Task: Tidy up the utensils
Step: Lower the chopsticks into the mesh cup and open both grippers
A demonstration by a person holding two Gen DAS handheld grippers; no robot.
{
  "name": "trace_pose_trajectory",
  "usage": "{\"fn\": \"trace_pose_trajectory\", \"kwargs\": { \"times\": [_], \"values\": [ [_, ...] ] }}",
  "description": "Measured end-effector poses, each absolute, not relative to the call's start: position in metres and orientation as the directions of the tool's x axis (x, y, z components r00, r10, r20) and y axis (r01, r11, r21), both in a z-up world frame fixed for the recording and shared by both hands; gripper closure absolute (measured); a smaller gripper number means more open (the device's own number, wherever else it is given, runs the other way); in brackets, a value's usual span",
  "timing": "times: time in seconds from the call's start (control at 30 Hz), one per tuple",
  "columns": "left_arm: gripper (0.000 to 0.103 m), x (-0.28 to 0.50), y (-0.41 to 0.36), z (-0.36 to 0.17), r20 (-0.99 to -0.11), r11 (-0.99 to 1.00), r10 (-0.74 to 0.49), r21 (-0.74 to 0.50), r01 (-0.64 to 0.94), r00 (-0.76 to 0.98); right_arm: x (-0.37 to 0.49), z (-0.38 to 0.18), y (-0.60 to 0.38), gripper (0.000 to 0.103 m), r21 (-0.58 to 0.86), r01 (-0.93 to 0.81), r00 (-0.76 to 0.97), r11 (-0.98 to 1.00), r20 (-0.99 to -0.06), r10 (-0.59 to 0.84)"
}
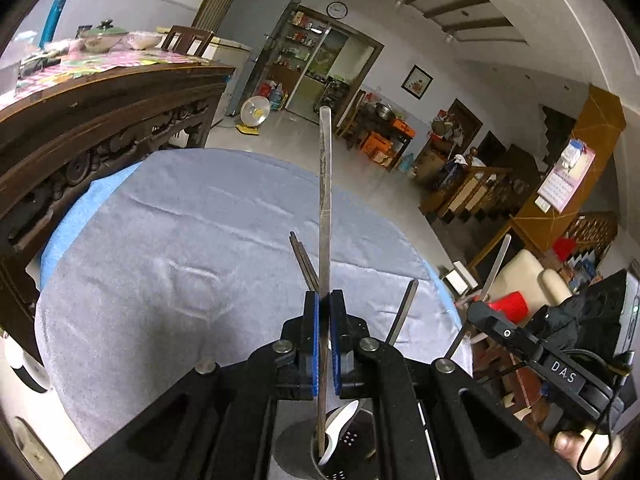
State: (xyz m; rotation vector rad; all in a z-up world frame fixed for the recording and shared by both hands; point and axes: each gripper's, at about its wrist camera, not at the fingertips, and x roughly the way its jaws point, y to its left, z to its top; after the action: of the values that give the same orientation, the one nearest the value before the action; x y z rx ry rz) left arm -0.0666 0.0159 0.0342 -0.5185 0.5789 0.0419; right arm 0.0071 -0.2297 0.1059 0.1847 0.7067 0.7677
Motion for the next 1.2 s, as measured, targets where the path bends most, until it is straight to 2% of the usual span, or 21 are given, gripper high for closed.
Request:
{"fn": "trace_pose_trajectory", "kwargs": {
  "times": [0.43, 1.2],
  "values": [
    [0.098, -0.078, -0.006, 0.015, -0.535, 0.905, -0.068, -0.388, -0.174, 0.842, -0.012, 0.094, -0.228, 0.096, 0.357, -0.584, 0.507, 0.729, -0.541, 0.671],
    [0.098, -0.09, -0.022, -0.003, -0.588, 0.916, -0.116, -0.375, -0.143, 0.8, -0.02, 0.069, -0.219, 0.096, 0.368, -0.595, 0.441, 0.715, -0.594, 0.673]
  ]
}}
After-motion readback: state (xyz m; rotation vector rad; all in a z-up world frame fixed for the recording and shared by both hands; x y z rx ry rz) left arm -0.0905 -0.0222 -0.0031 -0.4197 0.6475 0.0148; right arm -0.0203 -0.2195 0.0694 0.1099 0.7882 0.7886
